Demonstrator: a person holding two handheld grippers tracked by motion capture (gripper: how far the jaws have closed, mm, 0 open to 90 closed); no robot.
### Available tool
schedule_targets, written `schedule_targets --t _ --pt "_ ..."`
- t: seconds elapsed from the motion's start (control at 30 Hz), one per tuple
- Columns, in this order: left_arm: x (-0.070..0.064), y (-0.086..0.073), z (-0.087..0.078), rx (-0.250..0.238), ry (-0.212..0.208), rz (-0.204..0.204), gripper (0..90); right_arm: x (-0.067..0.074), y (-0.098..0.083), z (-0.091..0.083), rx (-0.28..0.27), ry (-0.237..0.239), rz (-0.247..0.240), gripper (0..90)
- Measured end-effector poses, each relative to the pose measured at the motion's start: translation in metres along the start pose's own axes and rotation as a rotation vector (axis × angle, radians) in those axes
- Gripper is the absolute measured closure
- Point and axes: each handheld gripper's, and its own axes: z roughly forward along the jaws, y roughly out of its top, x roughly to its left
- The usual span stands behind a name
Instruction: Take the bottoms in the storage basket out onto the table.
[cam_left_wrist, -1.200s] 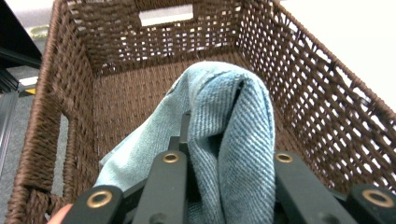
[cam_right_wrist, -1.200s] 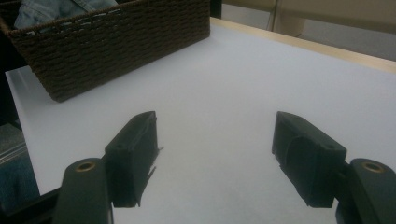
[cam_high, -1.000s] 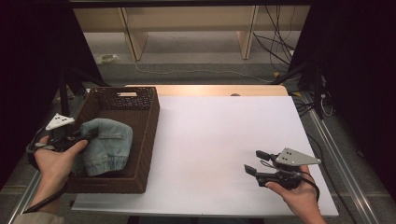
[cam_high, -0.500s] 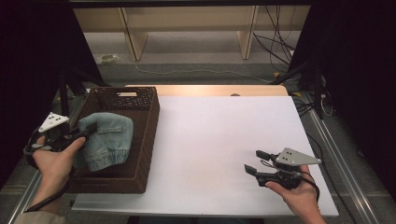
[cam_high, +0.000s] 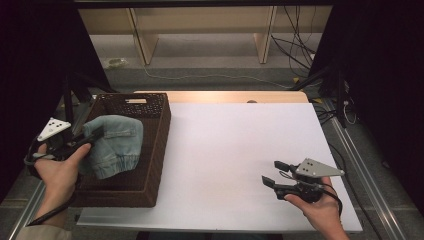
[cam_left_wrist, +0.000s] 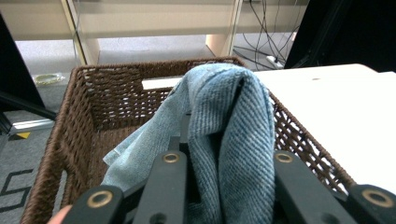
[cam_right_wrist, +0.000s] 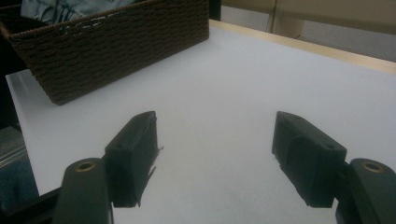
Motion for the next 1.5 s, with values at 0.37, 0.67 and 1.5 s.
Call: schedule_targets --t 0.37,0.67,1.5 --pt "-0.007 0.007 0.002 -0.027 -0.012 0.015 76.3 0.0 0.0 0.0 -0.01 0.001 0.002 32.3" --pt "-0.008 0.013 0.002 -0.043 -0.005 0.017 76.3 -0.001 0.0 0.0 -0.011 0.0 0.003 32.3" --pt "-0.011 0.027 0.004 -0.089 -0.006 0.004 76.4 -0.001 0.0 0.0 -0.012 0.002 0.002 32.3"
